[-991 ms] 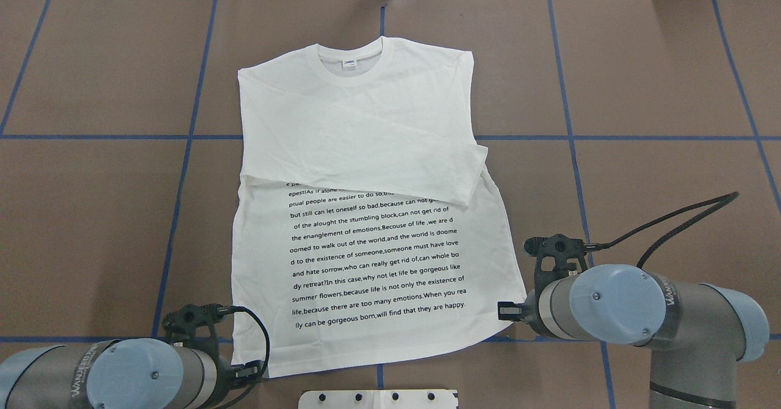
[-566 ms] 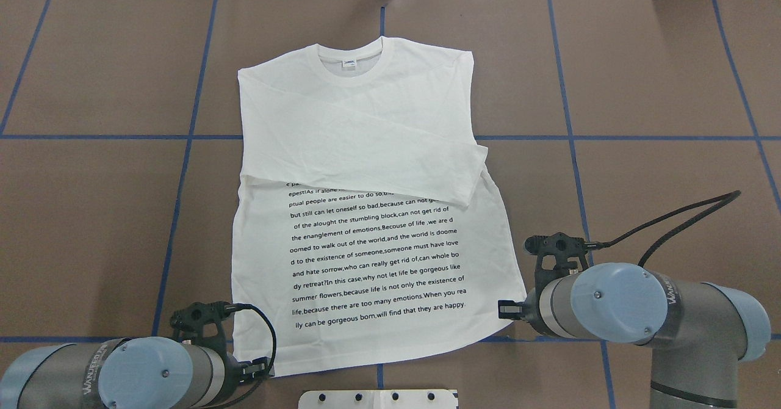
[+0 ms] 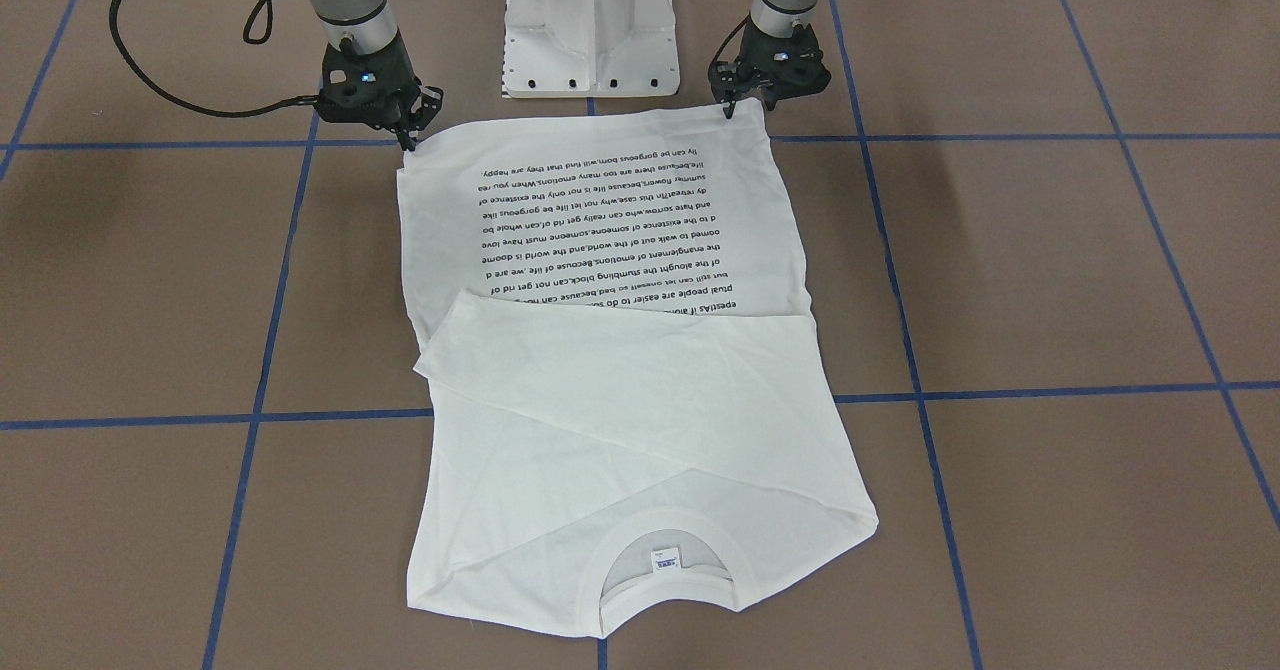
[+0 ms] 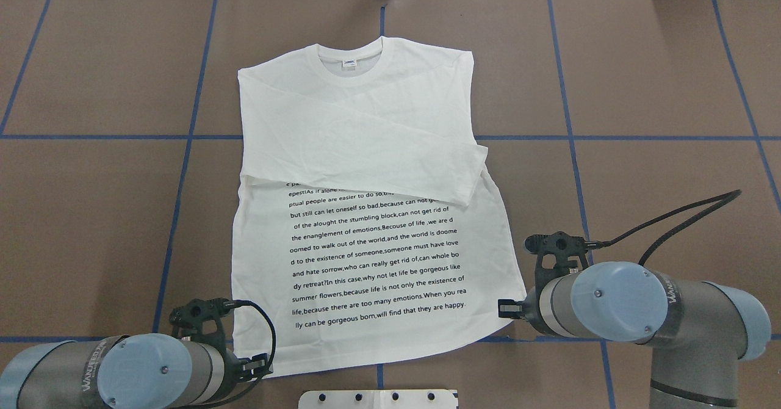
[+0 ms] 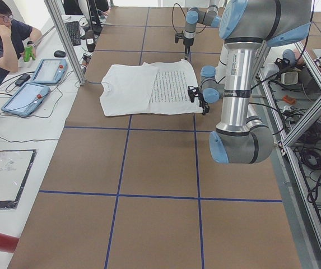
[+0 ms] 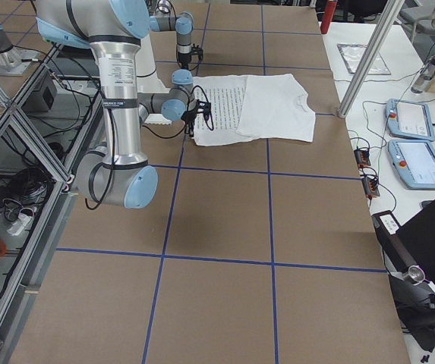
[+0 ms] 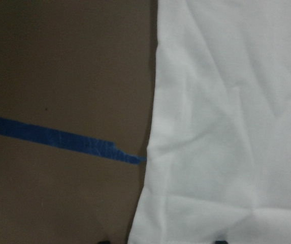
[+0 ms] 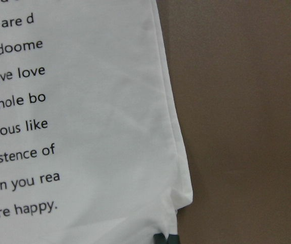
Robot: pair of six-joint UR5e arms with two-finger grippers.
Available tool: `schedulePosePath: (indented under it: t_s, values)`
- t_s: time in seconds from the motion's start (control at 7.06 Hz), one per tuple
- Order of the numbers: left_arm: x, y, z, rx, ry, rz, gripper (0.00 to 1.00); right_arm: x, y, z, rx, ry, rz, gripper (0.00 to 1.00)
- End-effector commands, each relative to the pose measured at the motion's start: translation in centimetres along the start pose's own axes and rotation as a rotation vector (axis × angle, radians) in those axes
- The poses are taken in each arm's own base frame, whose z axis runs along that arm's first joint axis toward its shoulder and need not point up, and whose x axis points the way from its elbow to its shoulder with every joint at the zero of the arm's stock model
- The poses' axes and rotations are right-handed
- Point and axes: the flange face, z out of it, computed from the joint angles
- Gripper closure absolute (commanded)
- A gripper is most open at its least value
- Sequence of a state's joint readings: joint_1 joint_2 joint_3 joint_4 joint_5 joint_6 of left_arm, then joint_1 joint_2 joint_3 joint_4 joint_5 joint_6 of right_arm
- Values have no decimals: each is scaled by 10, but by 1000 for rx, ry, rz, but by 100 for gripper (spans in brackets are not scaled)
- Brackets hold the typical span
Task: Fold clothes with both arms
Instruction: 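Grasp the hem corners nearest the robot with both grippers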
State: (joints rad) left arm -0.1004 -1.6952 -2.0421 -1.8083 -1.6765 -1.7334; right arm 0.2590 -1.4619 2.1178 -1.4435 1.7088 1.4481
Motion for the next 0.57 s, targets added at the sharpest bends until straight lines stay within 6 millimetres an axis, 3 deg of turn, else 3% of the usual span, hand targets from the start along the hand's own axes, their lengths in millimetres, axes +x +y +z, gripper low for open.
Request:
schedulePosePath:
  t_s: [0.0, 0.42]
  values:
    - [1, -2, -2, 5, 4, -2, 41, 0, -2, -1, 2, -1, 2, 100]
    - [2, 0, -4, 2, 9, 0, 59, 2, -2, 0, 3, 2, 2, 100]
